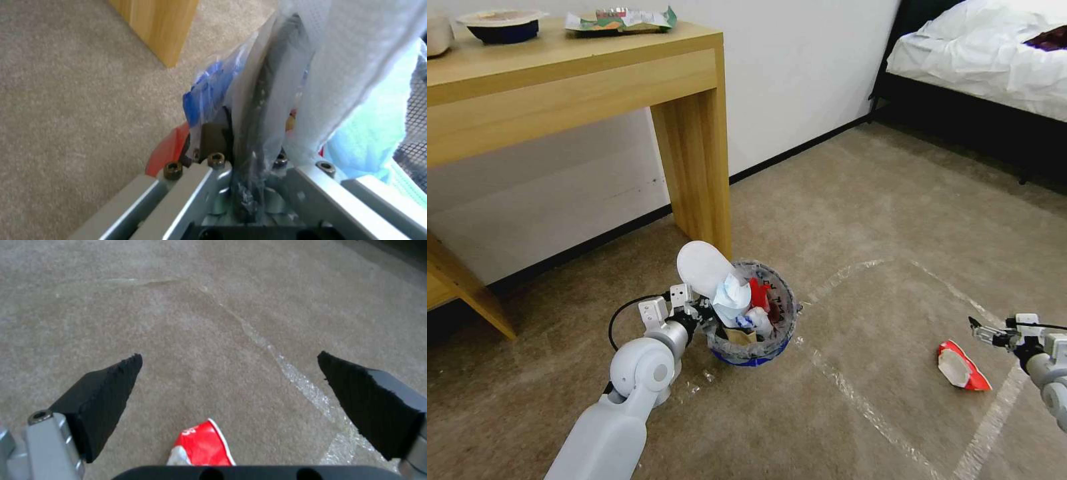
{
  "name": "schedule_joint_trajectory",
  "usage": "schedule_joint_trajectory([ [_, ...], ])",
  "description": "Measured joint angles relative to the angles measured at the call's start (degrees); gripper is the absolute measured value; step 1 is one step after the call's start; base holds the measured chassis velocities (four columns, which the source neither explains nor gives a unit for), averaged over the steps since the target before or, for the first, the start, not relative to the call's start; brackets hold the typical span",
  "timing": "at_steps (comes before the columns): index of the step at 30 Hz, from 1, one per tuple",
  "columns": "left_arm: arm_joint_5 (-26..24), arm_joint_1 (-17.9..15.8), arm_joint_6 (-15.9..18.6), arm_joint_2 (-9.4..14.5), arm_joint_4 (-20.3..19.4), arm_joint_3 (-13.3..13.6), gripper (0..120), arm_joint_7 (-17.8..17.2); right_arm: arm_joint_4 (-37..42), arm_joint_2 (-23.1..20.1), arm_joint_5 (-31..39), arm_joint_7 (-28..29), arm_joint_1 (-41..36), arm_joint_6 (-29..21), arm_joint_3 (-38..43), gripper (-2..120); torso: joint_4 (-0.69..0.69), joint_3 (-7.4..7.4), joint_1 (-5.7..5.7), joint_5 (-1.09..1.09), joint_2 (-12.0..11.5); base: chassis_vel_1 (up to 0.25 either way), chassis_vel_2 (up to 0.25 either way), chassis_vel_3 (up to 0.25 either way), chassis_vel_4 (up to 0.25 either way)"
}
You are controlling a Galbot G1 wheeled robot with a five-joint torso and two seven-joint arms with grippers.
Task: Pick up the trash bin and place the garbage on the floor into it.
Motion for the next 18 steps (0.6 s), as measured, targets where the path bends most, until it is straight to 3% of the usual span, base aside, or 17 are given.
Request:
schedule_joint_trajectory([
  [8,0.2,0.1,0.0,-0.4,-0.1,-0.1,1,0.0,0.1,-2.4,-0.8,-4.0,-0.5,-2.0,-0.5,100,-0.01,0.01,0.0,0.0,0.0,0.013,-0.022,-0.026,0.014],
  [18,1.6,0.8,0.1,-0.8,-0.4,-0.1,1,0.8,0.1,-9.1,-1.6,-9.9,-0.4,-7.9,-2.9,100,0.0,0.01,0.0,0.0,0.0,0.0,0.0,0.0,0.0],
])
